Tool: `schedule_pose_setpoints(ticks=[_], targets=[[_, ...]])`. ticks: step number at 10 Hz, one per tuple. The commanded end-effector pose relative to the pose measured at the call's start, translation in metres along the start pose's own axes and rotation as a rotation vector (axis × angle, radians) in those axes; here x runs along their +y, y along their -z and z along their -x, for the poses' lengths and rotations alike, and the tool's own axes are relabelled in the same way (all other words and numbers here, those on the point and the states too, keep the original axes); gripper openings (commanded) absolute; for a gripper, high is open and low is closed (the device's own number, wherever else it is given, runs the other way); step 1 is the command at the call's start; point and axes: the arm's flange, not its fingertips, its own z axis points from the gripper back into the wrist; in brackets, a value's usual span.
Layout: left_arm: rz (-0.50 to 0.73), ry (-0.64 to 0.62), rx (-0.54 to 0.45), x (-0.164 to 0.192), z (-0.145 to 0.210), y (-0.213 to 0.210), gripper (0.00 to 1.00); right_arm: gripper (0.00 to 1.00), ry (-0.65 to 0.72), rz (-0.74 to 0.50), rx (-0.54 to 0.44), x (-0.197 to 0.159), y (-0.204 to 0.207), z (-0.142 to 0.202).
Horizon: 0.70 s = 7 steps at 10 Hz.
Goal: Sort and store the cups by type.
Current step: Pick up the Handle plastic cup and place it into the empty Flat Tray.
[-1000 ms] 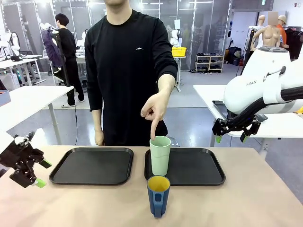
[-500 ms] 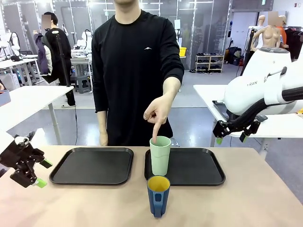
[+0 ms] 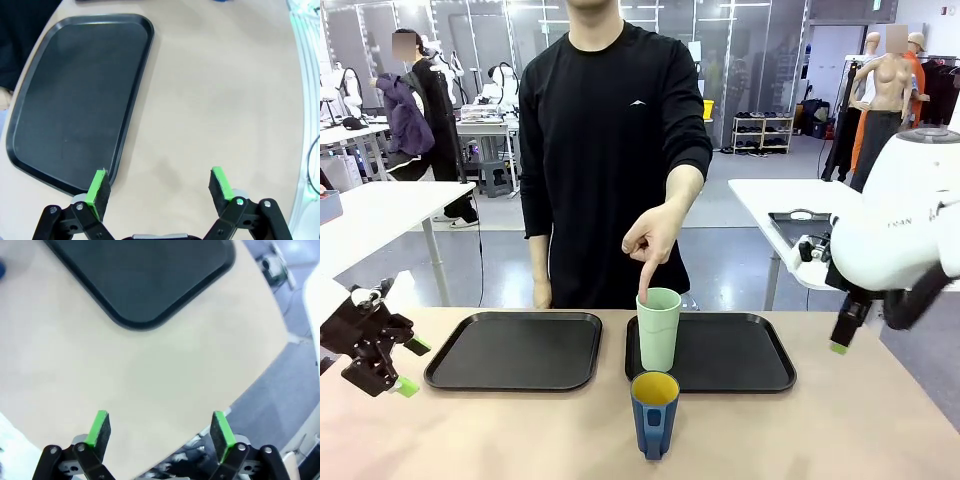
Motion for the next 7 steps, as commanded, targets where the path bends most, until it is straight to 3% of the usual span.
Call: schedule_pose_setpoints(ticks=[1,3,6,7], targets=[[-0.014,0.001,0.013,0.0,-0.0001,0.0004,1.0,1.0,-0.211,0.09,-0.04,-0.0016,0.0033,0.0105],[-0.014,0.001,0.013,0.0,-0.0001,0.0004,1.0,1.0,-0.377,0.043,-0.003,-0.0003,0.0055,0.0144],[-0.014,0.001,0.013,0.0,-0.0001,0.0004,1.0,1.0,-0.455,-0.08,-0.1,-0.0013,0.0023,0.0165],[-0.014,0.001,0.013,0.0,-0.0001,0.0004,1.0,1.0,-0.417,-0.084,-0.145,-0.003,-0.0002,0.0125]])
